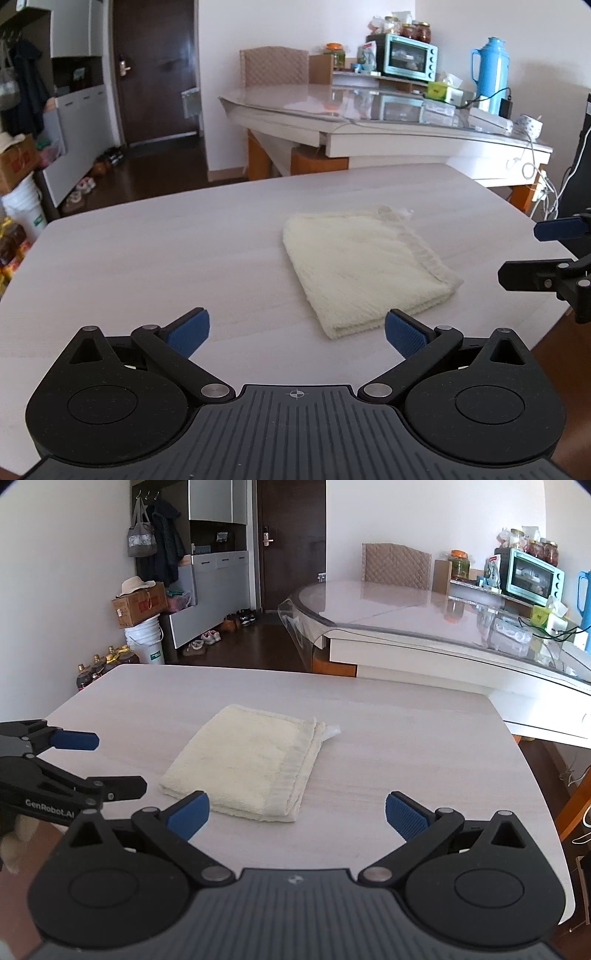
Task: Fold towel
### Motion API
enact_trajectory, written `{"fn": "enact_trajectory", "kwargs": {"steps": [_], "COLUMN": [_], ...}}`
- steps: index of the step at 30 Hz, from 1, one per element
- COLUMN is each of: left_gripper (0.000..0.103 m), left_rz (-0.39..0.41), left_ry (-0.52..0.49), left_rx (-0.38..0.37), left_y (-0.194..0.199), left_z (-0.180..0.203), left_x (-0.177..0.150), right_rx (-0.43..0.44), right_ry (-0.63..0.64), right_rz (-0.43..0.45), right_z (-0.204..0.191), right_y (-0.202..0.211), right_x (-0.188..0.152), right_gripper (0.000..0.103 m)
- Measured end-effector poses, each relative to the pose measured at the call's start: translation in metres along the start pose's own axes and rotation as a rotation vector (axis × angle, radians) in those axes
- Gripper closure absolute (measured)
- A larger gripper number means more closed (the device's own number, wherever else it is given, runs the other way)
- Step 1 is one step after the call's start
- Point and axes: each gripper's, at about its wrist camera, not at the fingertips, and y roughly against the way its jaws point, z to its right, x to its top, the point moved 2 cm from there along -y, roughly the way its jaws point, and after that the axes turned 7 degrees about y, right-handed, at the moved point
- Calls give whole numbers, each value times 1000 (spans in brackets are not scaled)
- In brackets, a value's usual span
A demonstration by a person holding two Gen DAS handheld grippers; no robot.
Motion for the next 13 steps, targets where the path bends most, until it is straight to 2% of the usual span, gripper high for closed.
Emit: {"fn": "enact_trajectory", "kwargs": {"steps": [13], "left_gripper": [0], "left_rz": [-30], "left_ry": [1], "left_rx": [5], "left_y": [-22], "left_z": [1], "left_x": [3], "right_rx": [34], "right_ry": [-16], "right_rz": [-6], "right_z": [4], "right_y": [-19], "right_x": [4], "right_gripper": [0]}}
